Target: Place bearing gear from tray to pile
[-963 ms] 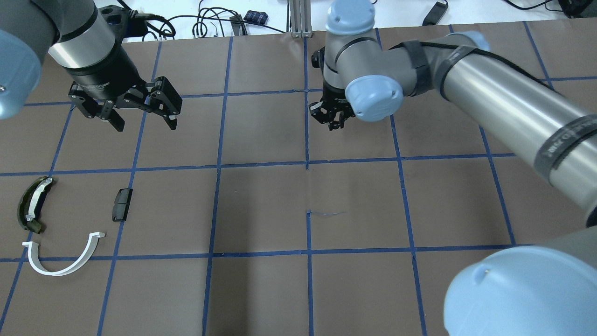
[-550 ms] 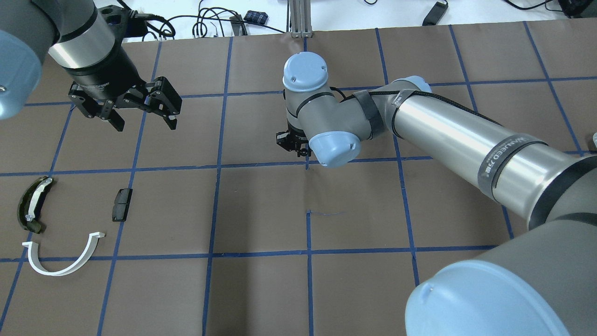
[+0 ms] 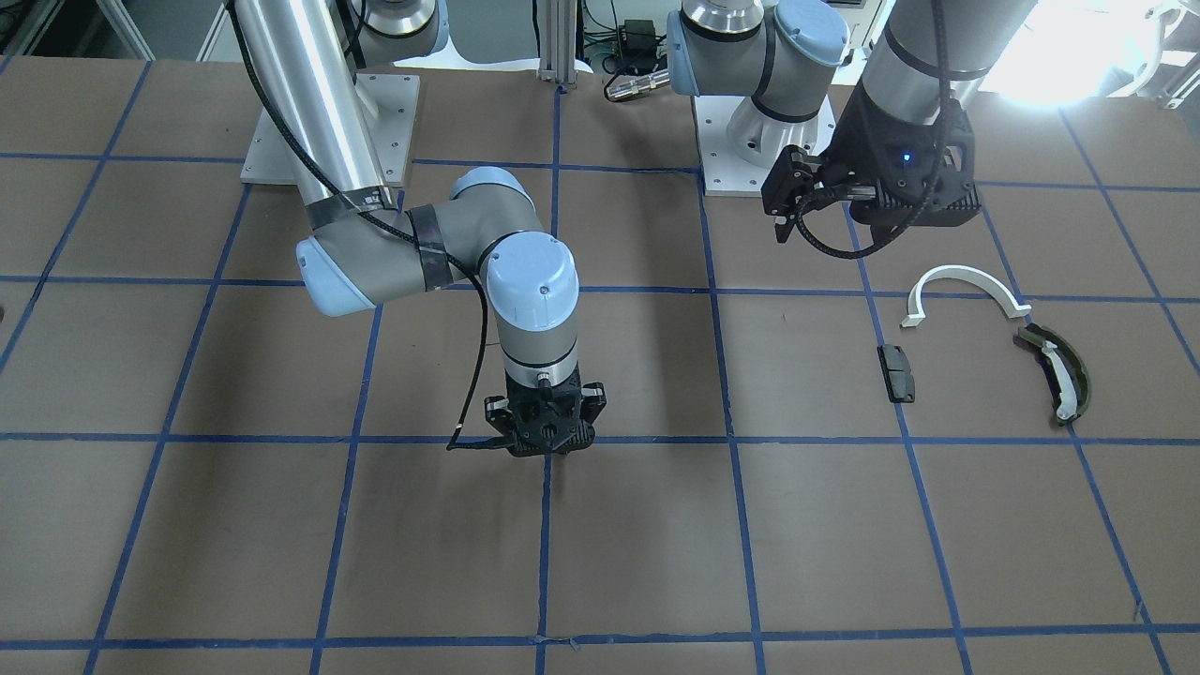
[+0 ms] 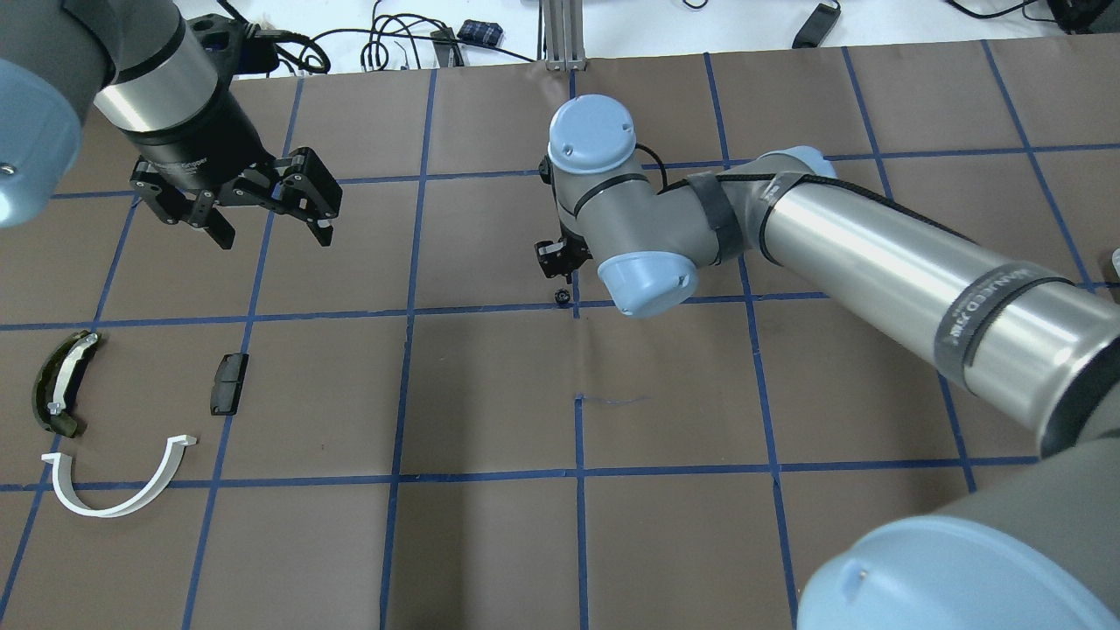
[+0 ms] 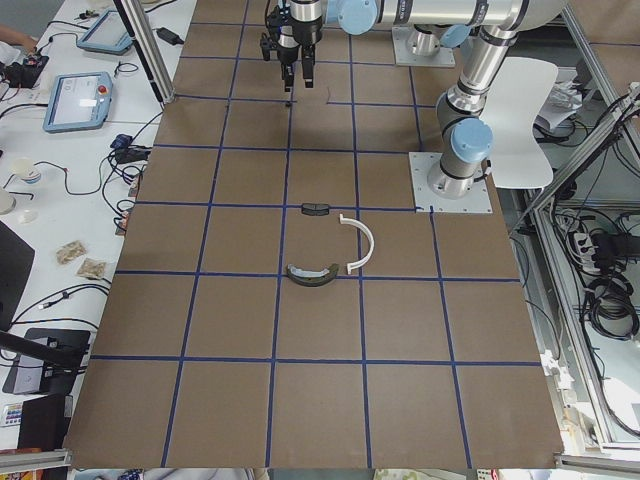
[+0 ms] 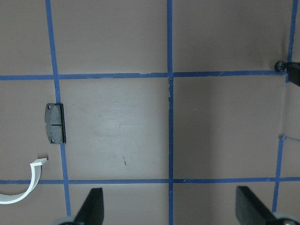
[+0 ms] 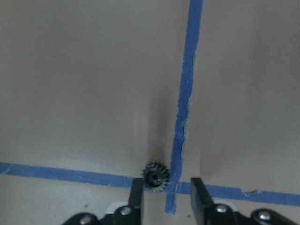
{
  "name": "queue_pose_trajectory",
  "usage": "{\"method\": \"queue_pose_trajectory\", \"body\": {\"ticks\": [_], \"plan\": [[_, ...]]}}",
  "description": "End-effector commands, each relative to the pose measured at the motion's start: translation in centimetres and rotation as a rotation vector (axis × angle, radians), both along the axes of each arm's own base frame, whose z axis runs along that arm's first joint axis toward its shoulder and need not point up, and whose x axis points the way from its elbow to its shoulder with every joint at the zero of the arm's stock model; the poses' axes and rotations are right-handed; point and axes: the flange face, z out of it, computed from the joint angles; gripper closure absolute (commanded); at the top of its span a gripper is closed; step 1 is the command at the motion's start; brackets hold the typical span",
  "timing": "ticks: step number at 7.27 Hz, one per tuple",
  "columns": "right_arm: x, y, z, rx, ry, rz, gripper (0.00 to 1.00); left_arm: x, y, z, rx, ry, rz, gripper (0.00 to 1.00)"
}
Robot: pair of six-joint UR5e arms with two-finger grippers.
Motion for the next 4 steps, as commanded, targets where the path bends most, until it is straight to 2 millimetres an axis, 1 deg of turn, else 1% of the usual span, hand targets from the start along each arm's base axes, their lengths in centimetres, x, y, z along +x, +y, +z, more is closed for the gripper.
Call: {"method": "queue_pose_trajectory", "body": {"ticks": [1,2,3,4], "plan": [[-7.8,0.4,10.9,0.010,-0.031,-0.095,0.00,0.1,-0.1,-0.2,0.002,0.001,0.005,0.00],[-11.5,2.3,15.4,0.023,-0.032,-0.148,0.00,0.1,-2.3,-0.4,-0.032,0.015,0.011,0.00],[-14.1,4.2,18.6,0.033,-0.025,-0.137,0.00,-1.0,-4.2,-1.8,-0.069,0.035,-0.004,0.00],[-18.2,4.4,19.6,0.058,-0.015,-0.138,0.00,-3.8,-5.7,-3.8,-0.071,0.074,-0.020,0.00]]}}
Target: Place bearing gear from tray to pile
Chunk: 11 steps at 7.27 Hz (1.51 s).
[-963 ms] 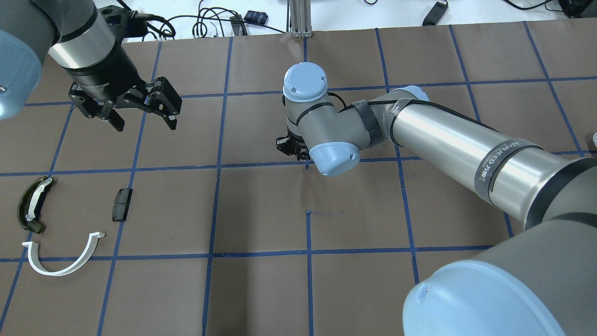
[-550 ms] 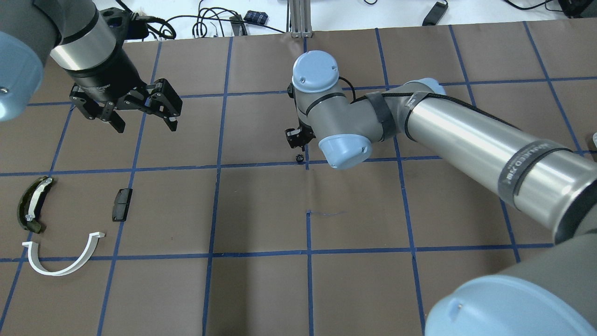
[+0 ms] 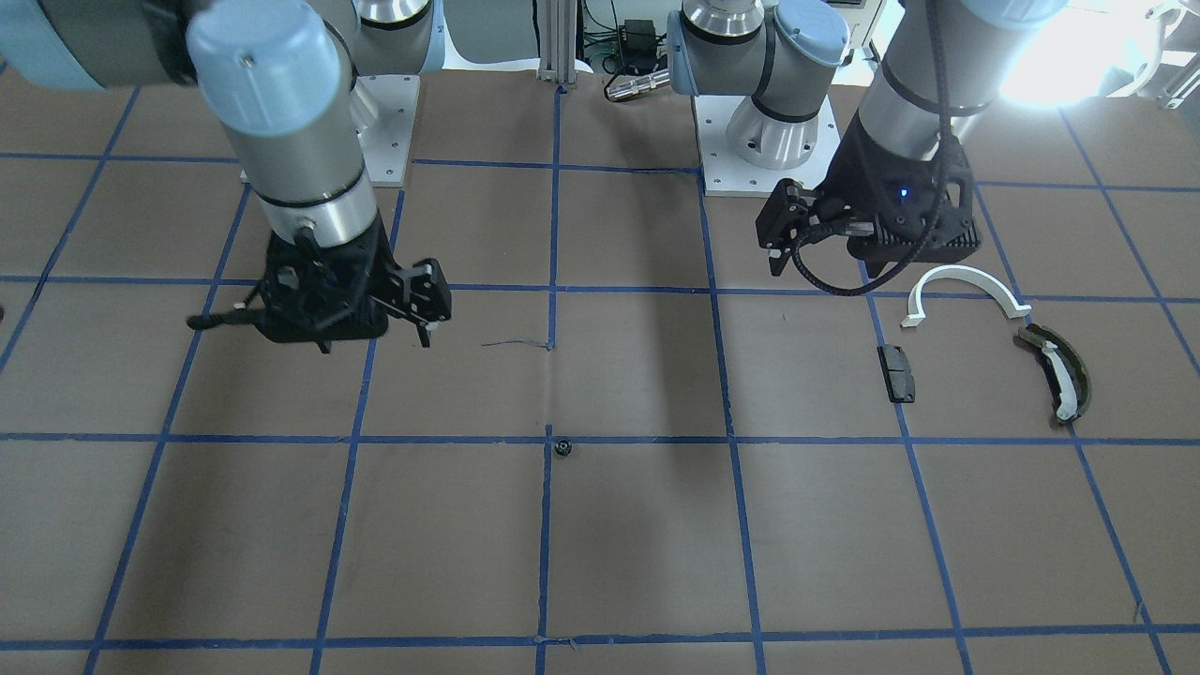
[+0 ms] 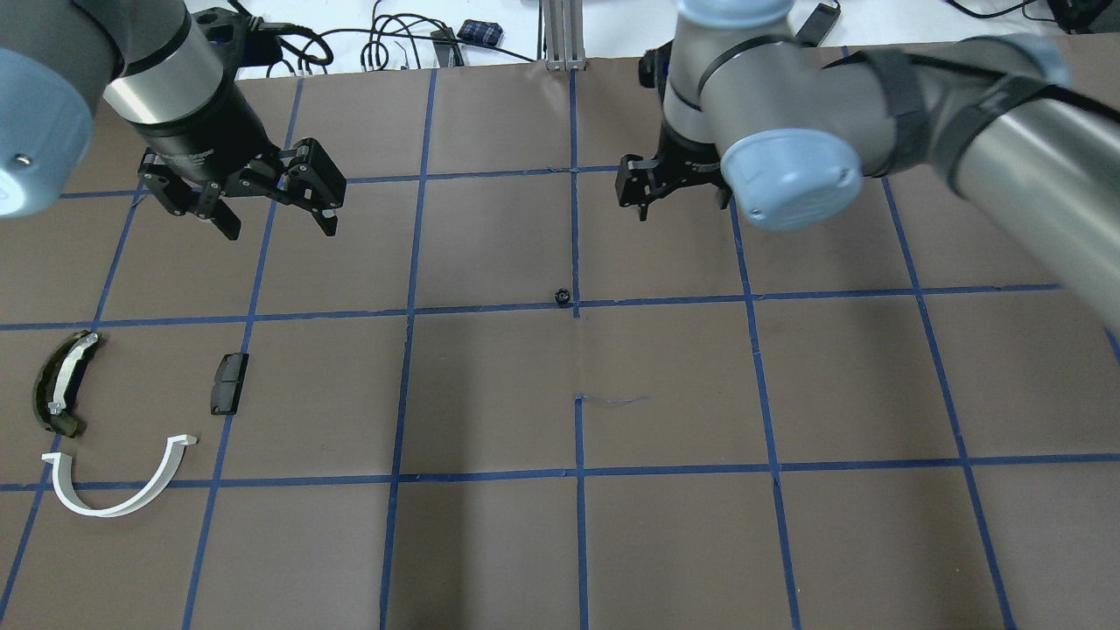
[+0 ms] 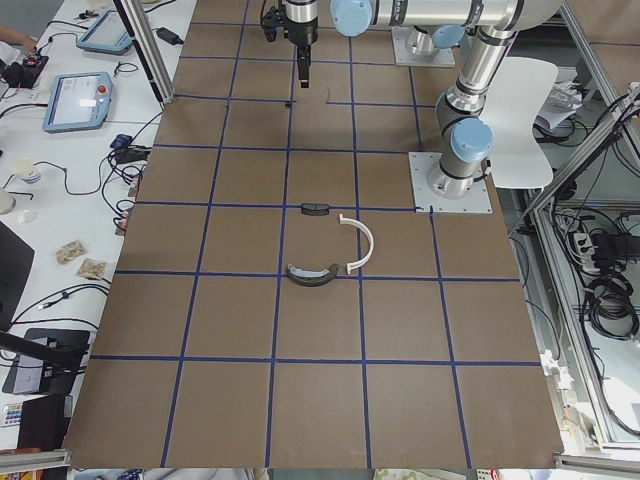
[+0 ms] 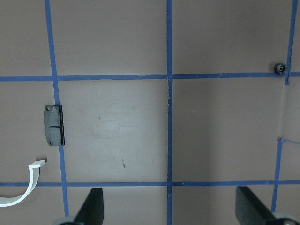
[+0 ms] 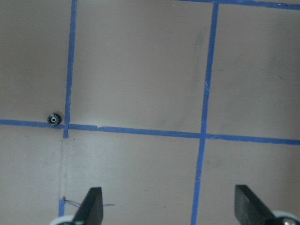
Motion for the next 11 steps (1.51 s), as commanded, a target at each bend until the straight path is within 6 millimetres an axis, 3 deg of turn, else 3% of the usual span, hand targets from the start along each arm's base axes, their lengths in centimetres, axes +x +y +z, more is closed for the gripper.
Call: {"method": "queue_pose_trajectory", "body": {"ticks": [1,3,5,6,7,8,9,11], "plan": [[-10.8,-0.1,2.4,0.027,0.015,0.014,0.00,-5.8,-3.1,-5.6,-0.005,0.037,-0.044,0.00],[-28.1,-0.5,1.9,0.034,0.031,0.120,0.00,-12.9,-5.0,-12.4,0.001,0.031,-0.042,0.00],[-43.8,0.6,-3.3,0.070,0.019,0.160,0.00,-16.3,-7.2,-18.9,-0.020,0.038,-0.066,0.00],[-51.9,0.9,-8.9,0.079,0.012,0.249,0.00,-19.6,-6.8,-22.2,-0.021,0.019,-0.072,0.00],[-57.0,0.9,-12.9,0.088,0.004,0.365,0.03,-20.3,-6.7,-24.4,-0.008,-0.013,-0.050,0.00],[-59.3,-0.2,-17.0,0.083,0.021,0.498,0.04,-20.8,-7.2,-25.4,-0.035,0.006,-0.049,0.00],[-61.3,-0.2,-20.6,0.076,0.052,0.524,0.10,-21.4,-6.6,-27.5,-0.017,-0.012,-0.059,0.00],[-63.3,0.2,-24.0,0.062,0.072,0.583,0.11,-22.5,-4.4,-29.1,0.017,-0.034,-0.061,0.03]]}}
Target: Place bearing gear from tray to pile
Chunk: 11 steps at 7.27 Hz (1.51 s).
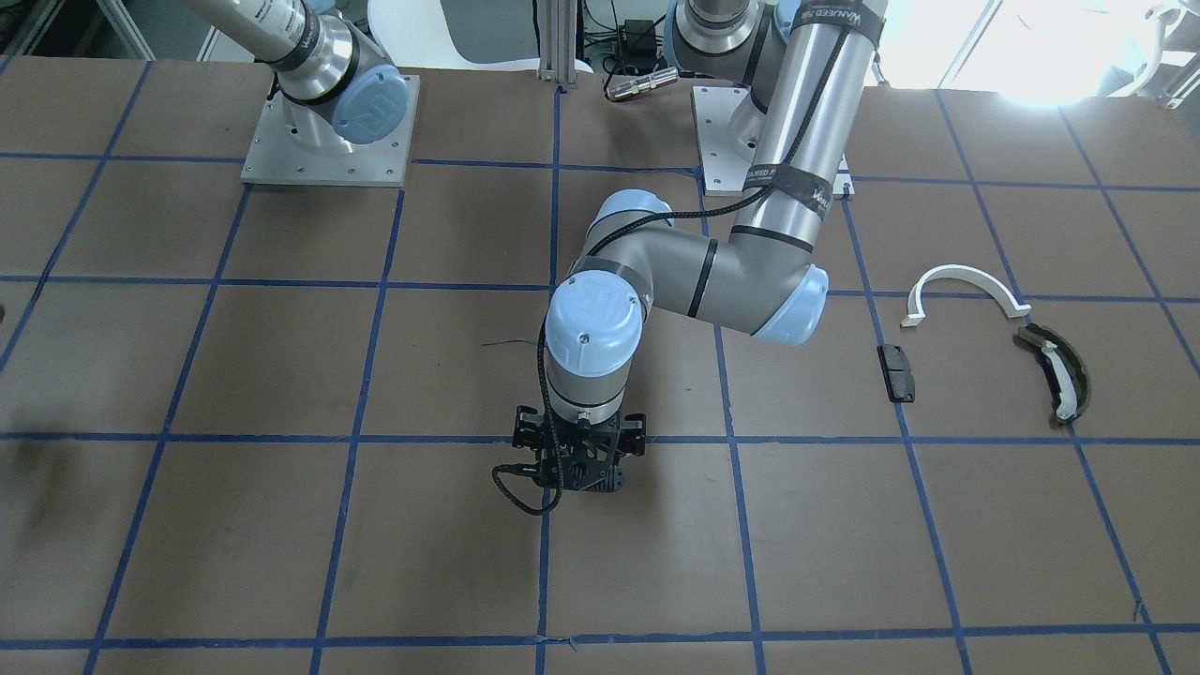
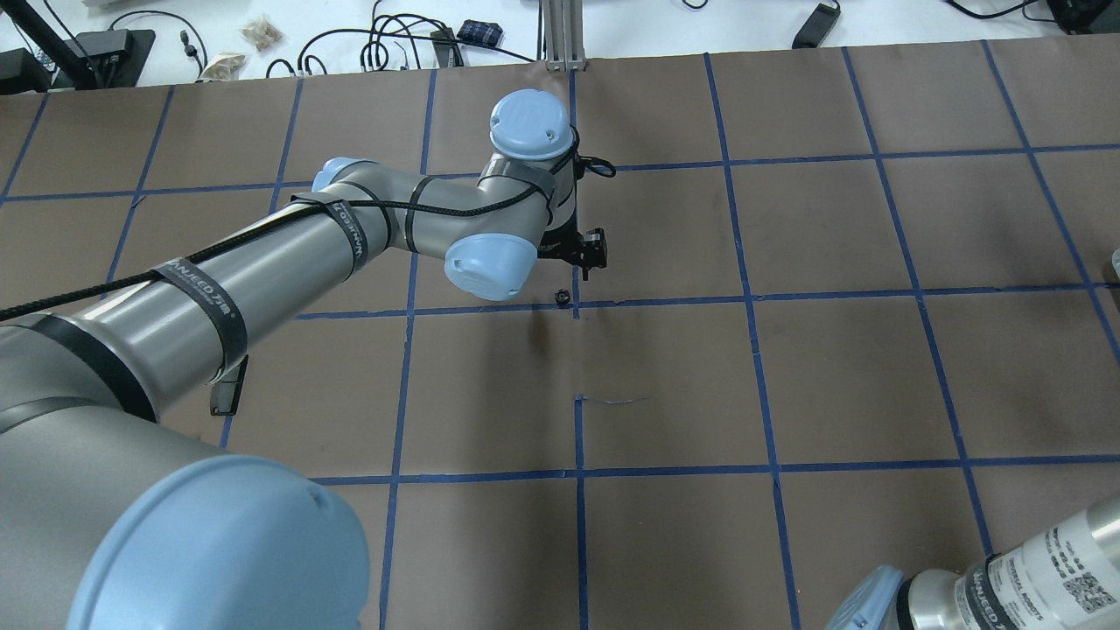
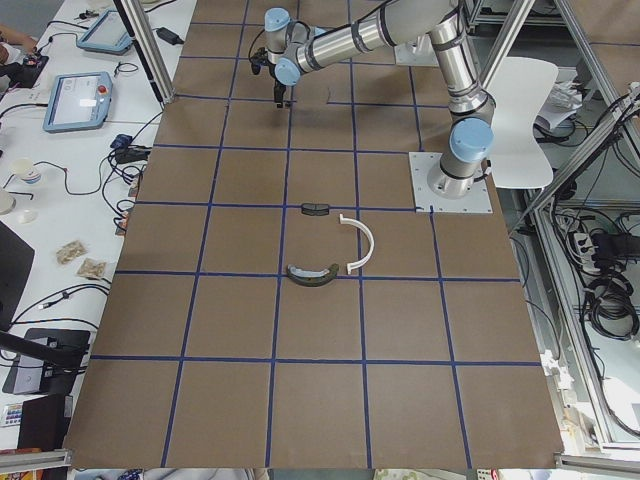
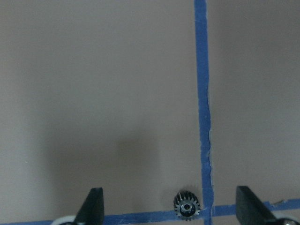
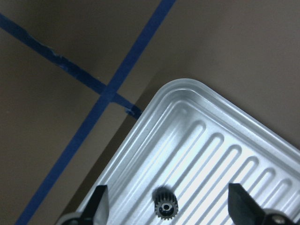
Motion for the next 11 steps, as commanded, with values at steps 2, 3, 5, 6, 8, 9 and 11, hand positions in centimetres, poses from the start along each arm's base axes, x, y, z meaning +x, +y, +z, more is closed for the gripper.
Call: {"method": "queue_pose_trajectory", "body": {"ticks": [2,3,5,6,8,9,11], "plan": [[-1.5,0.6,-3.3,0.008,0.009,0.059,0.24,-0.5,1.4,-1.5,0.031,-0.004,0.047,0.19],[-1.7,1.2,-3.7,0.039,0.024,0.081,0.25,-0.5,1.4,-1.6,0.030,-0.005,0.034,0.32],[-1.6,1.7,-4.1,0.058,0.025,0.075,0.26,-0.6,1.3,-2.1,0.034,-0.007,0.029,0.72],[-2.3,2.3,-3.9,0.057,0.027,0.057,0.30,-0.6,1.2,-2.0,0.028,-0.008,0.029,0.85],[-2.4,2.3,-3.7,0.051,0.029,0.054,0.70,-0.5,0.8,-0.9,-0.002,0.008,-0.015,1.00],[-2.4,2.3,-3.6,0.051,0.029,0.054,0.90,0.3,0.2,1.3,-0.027,0.009,-0.063,1.00],[-2.4,2.3,-2.9,0.051,0.032,0.011,1.00,9.9,-1.6,8.1,0.035,-0.012,-0.038,1.00]]}}
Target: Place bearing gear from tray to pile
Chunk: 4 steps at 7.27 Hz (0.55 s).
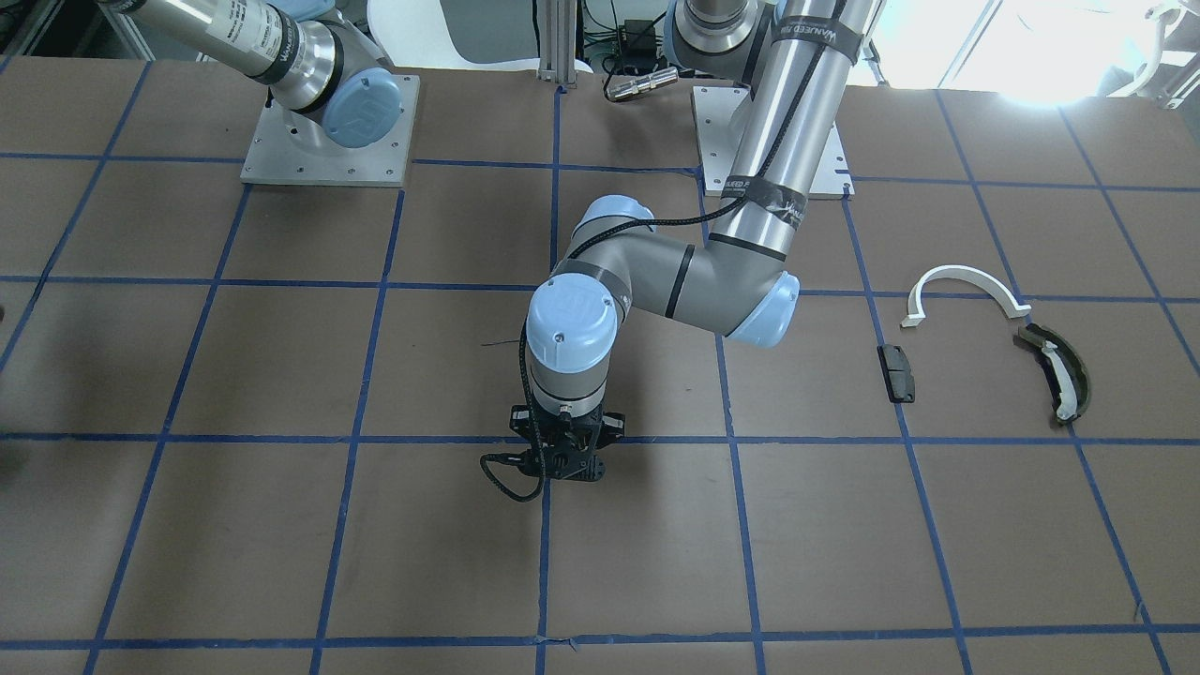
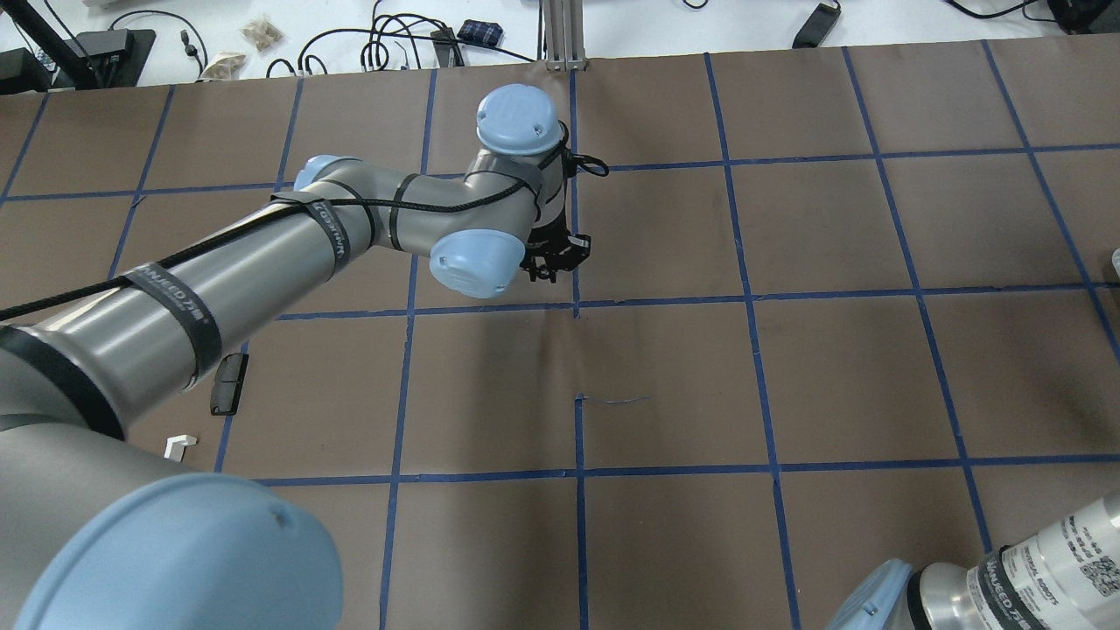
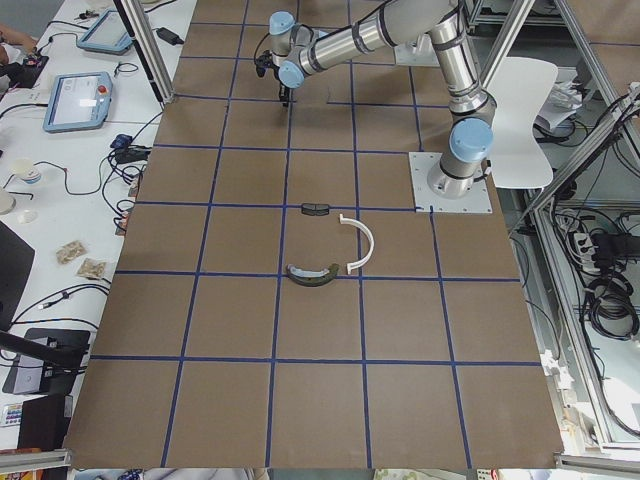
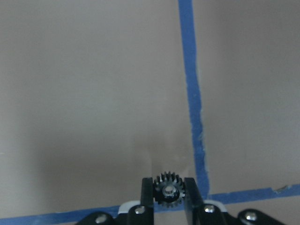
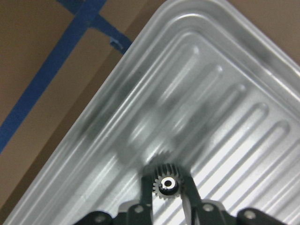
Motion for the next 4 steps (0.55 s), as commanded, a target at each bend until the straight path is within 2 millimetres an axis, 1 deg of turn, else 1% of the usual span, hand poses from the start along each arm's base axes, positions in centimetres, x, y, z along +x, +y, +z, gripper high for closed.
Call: {"method": "queue_pose_trajectory", "body": {"ticks": [1,2,3,4], "plan": [[0.5,-0.6,3.5,-0.035,0.035,-0.042,1.00,12.9,-1.5,7.3,0.066,-0.016,-0.072,1.00],[2.8,-1.0,7.6,-0.067,0.040,-0.111,1.00,22.3,-2.0,9.6,0.071,-0.057,-0.078,1.00],[8.5,-3.3,11.5,-0.068,0.032,-0.115,1.00,30.6,-1.9,9.7,0.090,-0.065,-0.115,1.00],[15.7,-5.3,14.6,-0.045,0.008,-0.162,1.00,38.2,-0.8,7.4,0.127,-0.038,-0.115,1.00]]}}
